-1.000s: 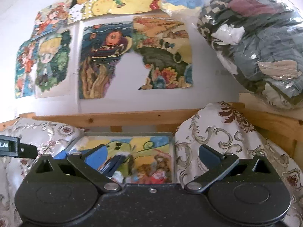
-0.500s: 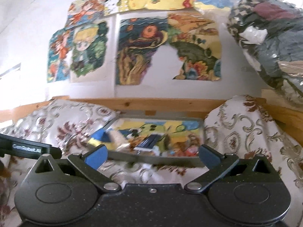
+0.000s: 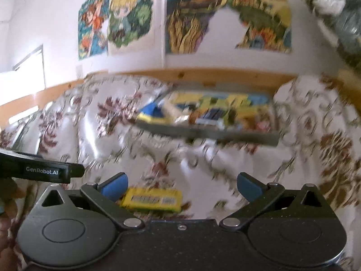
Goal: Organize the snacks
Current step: 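Move both open tools back over the mandarin and yellow candy bar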
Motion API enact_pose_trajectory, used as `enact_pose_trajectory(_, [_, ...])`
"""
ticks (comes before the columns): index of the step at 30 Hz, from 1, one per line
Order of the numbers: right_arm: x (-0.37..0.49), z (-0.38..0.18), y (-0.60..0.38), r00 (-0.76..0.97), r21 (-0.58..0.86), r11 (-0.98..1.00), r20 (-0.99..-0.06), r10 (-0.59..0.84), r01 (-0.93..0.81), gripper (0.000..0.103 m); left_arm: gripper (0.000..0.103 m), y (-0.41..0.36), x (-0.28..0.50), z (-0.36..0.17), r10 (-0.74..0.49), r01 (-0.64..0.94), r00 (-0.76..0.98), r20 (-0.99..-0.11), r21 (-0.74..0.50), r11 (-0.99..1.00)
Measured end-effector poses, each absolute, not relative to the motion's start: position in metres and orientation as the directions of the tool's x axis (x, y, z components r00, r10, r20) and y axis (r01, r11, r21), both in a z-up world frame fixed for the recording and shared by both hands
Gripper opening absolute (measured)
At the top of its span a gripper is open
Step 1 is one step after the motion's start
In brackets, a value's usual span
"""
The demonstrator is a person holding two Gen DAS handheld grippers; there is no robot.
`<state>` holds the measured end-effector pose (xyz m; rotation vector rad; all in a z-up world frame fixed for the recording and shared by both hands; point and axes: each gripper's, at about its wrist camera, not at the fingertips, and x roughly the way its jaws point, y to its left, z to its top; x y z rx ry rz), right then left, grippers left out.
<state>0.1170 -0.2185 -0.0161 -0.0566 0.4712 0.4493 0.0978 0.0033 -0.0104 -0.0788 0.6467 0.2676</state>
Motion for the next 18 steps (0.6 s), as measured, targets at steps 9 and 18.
enact_pose_trajectory(9, [0.121, -0.033, -0.2, 0.736, 0.006, 0.883, -0.55, 0.395, -0.469, 0.102, 0.103, 0.009, 0.093, -0.035, 0.214, -0.258, 0.714, -0.667, 0.035, 0.966])
enact_pose_trajectory(18, [0.126, -0.045, -0.189, 0.698, -0.034, 0.868, -0.611, 0.374, -0.495, 0.102, 0.103, 0.011, 0.1, -0.042, 0.216, -0.227, 0.695, -0.686, 0.076, 0.971])
